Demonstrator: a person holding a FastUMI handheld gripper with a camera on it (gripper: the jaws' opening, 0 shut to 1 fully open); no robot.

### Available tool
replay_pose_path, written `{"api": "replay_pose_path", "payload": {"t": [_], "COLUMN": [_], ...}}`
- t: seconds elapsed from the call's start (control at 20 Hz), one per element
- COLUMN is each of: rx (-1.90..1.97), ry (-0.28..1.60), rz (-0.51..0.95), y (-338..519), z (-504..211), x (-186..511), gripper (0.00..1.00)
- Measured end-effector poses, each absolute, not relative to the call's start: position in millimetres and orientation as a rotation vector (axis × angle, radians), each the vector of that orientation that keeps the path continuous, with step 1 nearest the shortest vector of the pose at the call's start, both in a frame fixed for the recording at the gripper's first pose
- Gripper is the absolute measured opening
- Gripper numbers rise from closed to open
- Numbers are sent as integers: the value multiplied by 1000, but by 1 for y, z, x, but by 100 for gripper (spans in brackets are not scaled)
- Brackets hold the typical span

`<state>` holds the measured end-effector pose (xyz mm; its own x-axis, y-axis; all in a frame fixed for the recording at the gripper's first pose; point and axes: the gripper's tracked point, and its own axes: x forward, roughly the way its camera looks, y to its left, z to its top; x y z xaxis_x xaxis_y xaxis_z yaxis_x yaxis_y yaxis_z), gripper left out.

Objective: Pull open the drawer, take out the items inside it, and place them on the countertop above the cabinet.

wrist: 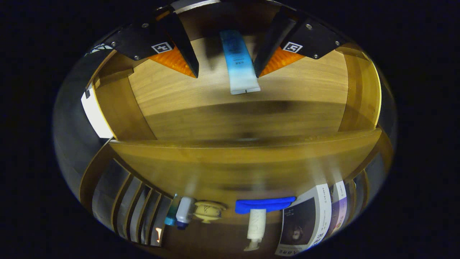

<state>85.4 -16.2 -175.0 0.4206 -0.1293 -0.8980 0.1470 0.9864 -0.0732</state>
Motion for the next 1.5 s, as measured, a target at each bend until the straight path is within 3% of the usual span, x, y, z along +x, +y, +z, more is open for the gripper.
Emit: {"api": "replay_pose_path", "payload": {"t": [0.25, 0.65, 0.8, 1.0, 1.25, 1.5], "rx": [10, 101, 122, 120, 96, 166], "ry": [1268, 1335, 1309, 1239, 1117, 1042], "rz": [-163, -144, -154, -136, -148, -249], "y": [-10, 3, 4, 7, 3, -16], "z": [-194, -204, -202, -197, -180, -154], "x": [72, 67, 69, 77, 88, 88], "gripper": [93, 75, 53, 41, 41, 41]}}
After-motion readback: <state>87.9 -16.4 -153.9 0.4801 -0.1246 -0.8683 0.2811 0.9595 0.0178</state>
